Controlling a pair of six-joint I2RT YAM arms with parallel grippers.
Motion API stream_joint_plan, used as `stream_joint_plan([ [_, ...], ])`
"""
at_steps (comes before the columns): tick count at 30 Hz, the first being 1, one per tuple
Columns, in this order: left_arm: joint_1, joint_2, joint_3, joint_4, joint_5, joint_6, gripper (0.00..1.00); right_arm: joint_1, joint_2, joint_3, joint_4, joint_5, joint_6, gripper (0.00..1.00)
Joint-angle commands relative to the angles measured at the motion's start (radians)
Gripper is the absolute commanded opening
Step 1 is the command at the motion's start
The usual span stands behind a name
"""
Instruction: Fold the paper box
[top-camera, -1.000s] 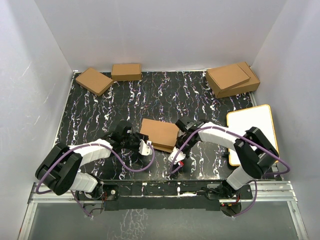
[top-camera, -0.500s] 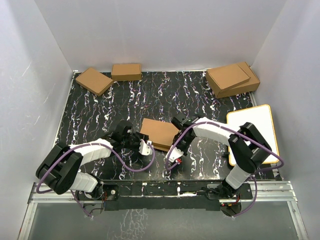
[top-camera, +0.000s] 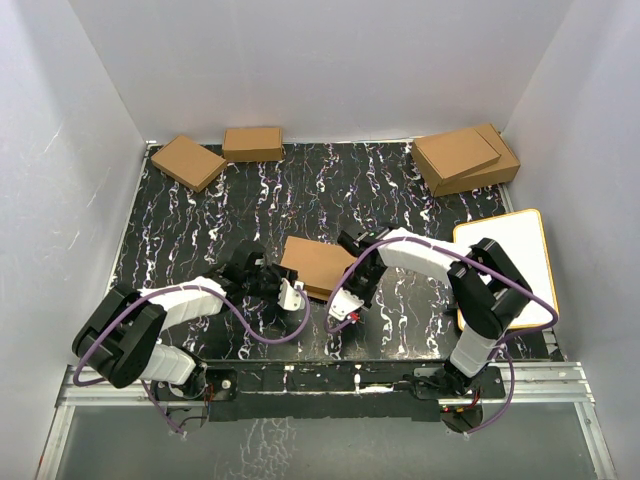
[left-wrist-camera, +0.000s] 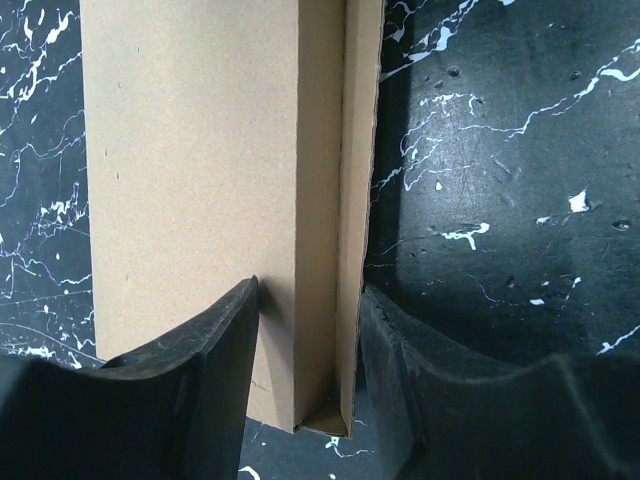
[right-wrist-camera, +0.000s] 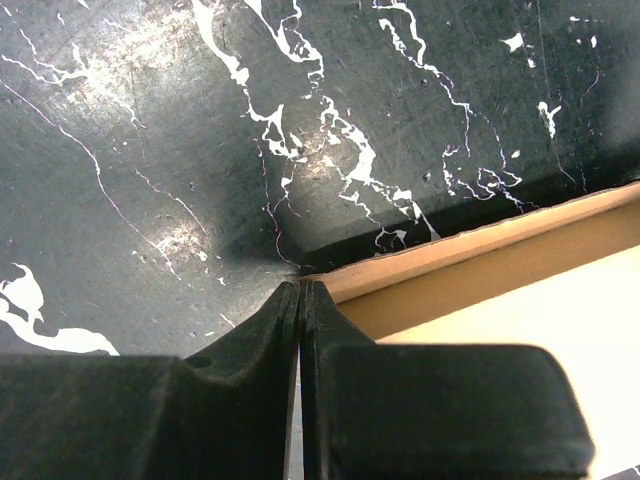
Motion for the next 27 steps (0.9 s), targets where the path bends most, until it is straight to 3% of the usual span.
stream_joint_plan([
  [1, -0.011, 0.034, -0.001, -0.103, 0.062, -0.003, 0.41, 0.008, 0.004, 0.058, 0.036, -0.067, -0.062, 0.08],
  [27, -0.011, 0.044, 0.002, -0.113, 0.066, 0.007, 0.41, 0.075, 0.090, 0.129, -0.017, -0.025, -0.036, 0.08],
])
